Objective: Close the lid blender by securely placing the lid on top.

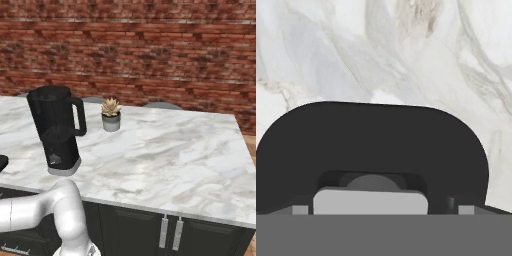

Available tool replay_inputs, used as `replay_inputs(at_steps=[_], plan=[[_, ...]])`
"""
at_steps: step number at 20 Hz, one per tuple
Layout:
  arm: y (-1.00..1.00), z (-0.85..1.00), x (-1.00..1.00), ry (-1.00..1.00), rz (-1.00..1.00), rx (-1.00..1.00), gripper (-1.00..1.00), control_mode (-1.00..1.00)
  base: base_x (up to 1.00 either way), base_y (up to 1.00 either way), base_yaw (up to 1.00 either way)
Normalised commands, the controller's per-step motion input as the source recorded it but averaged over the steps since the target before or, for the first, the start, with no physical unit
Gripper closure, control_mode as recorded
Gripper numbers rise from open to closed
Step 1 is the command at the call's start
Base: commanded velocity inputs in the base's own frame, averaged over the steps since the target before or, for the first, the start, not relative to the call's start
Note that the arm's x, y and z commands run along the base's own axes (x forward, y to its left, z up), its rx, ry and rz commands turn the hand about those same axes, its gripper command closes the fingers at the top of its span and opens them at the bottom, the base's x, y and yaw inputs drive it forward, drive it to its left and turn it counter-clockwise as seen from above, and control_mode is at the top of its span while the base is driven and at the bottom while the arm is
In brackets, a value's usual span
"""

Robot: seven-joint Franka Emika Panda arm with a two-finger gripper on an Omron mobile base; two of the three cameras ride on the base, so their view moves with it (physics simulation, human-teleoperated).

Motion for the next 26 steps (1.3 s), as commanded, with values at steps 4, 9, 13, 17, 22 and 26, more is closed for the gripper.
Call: replay_inputs(at_steps=[4, 9, 13, 17, 22, 26], plan=[[0.00, -0.28, 0.13, 0.00, 0.05, 0.00, -1.00, -1.00, 0.00, 0.00, 0.00], [-0.03, -0.42, 0.04, 0.00, 0.06, 0.00, -1.00, -1.00, 0.00, 0.00, 0.00], [-0.02, -0.46, 0.00, 0.08, 0.08, 0.00, -1.00, -1.00, 0.00, 0.00, 0.00], [-0.25, -0.54, 0.00, 0.14, 0.01, 0.00, -1.00, -1.00, 0.00, 0.00, 0.00], [-0.19, -0.73, -0.06, 0.16, 0.00, 0.00, 1.00, -1.00, 0.00, 0.00, 0.00], [-0.18, -0.74, -0.07, 0.12, 0.00, 0.00, 1.00, -1.00, 0.00, 0.00, 0.00]])
